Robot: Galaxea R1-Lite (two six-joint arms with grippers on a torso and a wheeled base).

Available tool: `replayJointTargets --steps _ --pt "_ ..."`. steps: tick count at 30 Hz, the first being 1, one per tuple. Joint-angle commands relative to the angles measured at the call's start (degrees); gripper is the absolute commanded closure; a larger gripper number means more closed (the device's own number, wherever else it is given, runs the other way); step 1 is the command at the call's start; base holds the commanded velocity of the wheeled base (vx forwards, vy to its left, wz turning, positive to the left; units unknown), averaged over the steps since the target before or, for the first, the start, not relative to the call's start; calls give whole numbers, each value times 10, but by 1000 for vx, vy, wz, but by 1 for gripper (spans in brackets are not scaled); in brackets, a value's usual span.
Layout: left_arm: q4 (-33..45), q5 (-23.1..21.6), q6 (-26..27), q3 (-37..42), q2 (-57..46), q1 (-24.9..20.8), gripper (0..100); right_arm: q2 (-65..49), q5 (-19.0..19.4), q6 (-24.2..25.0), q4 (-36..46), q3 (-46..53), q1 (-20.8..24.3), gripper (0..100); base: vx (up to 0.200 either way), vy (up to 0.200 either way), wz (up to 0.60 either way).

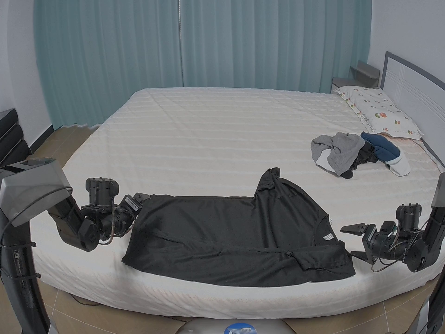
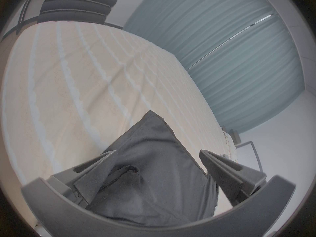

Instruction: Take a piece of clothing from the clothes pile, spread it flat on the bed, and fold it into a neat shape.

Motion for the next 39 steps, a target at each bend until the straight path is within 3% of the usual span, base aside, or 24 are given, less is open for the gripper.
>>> replayJointTargets --steps 1,3,5,12,19,30,39 --pt "58 -82 22 11 -58 41 0 -1 -1 0 0 -2 -1 0 0 0 0" --pt "78 -108 40 10 -61 47 0 -1 -1 0 0 -1 -1 0 0 0 0" --pt "113 -149 93 3 -59 56 0 2 -1 0 -5 0 0 0 0 0 0" --pt "116 -146 197 -7 -27 31 0 5 -1 0 -8 1 0 0 0 0 0" --pt "115 -140 207 -32 4 -1 0 6 -1 1 -8 0 0 0 0 0 0" --pt "112 -59 222 -44 27 -23 0 6 -1 1 -8 0 8 0 0 0 0" --pt "112 -58 221 -46 32 -30 0 5 -2 0 -8 2 8 0 0 0 0"
